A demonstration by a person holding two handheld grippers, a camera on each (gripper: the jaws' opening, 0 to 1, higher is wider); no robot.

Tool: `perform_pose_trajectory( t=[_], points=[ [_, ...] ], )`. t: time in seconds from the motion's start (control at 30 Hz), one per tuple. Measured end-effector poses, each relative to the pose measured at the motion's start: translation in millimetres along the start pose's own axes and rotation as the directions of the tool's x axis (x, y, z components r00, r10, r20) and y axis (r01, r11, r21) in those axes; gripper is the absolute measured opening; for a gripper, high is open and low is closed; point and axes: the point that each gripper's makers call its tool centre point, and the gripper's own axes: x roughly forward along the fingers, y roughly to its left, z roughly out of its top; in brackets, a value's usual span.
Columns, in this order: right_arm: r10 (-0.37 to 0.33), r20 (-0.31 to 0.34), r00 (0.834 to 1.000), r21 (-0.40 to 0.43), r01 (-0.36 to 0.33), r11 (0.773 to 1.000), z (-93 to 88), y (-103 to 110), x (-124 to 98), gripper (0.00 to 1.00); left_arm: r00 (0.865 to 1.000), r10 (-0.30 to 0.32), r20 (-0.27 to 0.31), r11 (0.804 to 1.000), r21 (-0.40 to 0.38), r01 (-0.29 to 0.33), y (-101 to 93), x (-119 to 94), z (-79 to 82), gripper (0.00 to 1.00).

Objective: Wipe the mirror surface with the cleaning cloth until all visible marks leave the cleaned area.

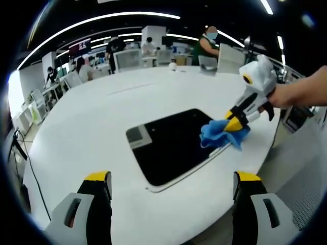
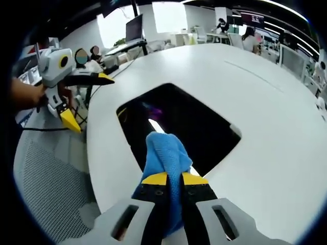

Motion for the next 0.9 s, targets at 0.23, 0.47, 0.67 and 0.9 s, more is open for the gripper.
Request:
perform_pose_trajectory(
  t=[0.23,0.47,0.67,0.9],
  points=[
    [0.005,-0.004,1.000,-0.049,-0.005,0.999,2.0,-5,1,0.03,1.000,0.001,-0.001,1.000,0.000,-0.001,0.3,0,-0.2,0.99],
    [0.002,0.005,1.000,-0.063,-0.001,0.998,5.3,-11,3,0.03,1.000,0.002,-0.001,1.000,-0.002,-0.002,0.6,0,-0.3,0.99],
    [0.007,0.008,1.000,-0.082,-0.007,0.997,7.3,-14,4,0.03,1.000,0.005,0.000,1.000,0.001,-0.005,1.6,0,-0.1,0.99],
    [0.006,0.010,1.000,-0.084,-0.006,0.996,11.0,-19,6,0.03,1.000,0.004,-0.002,1.000,0.003,-0.004,1.5,0,-0.6,0.99]
  ],
)
